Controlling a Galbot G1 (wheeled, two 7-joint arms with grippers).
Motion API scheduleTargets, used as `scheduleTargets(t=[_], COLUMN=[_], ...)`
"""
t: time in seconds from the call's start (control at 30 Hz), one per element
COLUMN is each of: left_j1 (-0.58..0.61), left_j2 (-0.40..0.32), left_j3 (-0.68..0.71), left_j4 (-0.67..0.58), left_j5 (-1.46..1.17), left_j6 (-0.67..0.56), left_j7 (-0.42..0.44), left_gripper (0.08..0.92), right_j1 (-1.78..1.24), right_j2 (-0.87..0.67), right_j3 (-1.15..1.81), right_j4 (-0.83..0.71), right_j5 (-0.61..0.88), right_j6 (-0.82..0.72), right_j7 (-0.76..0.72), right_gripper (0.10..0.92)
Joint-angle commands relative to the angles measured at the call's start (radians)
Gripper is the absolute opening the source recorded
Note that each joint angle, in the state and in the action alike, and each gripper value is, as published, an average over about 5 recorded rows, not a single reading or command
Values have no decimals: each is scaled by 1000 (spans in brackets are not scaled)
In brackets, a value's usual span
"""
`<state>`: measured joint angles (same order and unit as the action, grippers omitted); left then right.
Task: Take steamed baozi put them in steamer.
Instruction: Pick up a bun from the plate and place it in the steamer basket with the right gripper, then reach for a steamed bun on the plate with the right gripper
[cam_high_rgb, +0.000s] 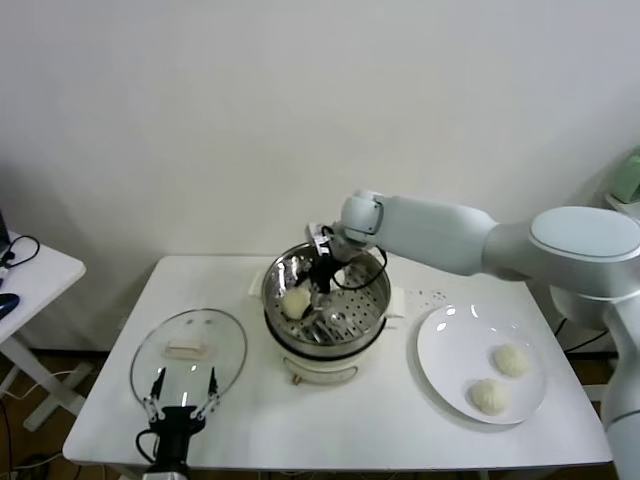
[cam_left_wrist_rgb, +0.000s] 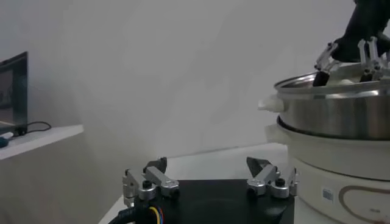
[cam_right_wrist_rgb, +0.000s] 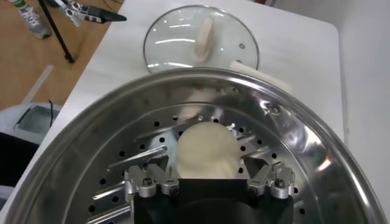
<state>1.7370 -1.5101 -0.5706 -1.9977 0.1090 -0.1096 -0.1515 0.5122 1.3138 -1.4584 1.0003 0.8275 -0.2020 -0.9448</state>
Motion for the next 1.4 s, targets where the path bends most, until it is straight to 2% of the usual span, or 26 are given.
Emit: scheduleTargets(t=[0.03,0.37,0.73,1.03,1.2,1.4], left_j1=[0,-18,-26,-7,-1,-1], left_j2=[1,13,25,21,16,9], left_j3=[1,3,10,9,5,3], left_j4=[2,0,-13,-15,-12,-6], left_j5=[-1,-1,-20,-25,-25,-25], left_j6=[1,7,1,-2,-3,-1], left_j7=[-2,1,7,5,4,4], left_gripper=[823,823,823,823,823,823], right_j1=[81,339,365,48,-223,-459], right_j2=[-53,-377,-754,-951,-992,-1001], right_j3=[-1,-94,-148,34,237,422], right_j4=[56,310,490,518,503,480], right_j5=[2,-7,-269,-503,-618,-680], right_j6=[2,29,80,113,127,137], right_j7=[-26,-113,-181,-184,-179,-176], right_gripper=[823,823,823,823,823,823])
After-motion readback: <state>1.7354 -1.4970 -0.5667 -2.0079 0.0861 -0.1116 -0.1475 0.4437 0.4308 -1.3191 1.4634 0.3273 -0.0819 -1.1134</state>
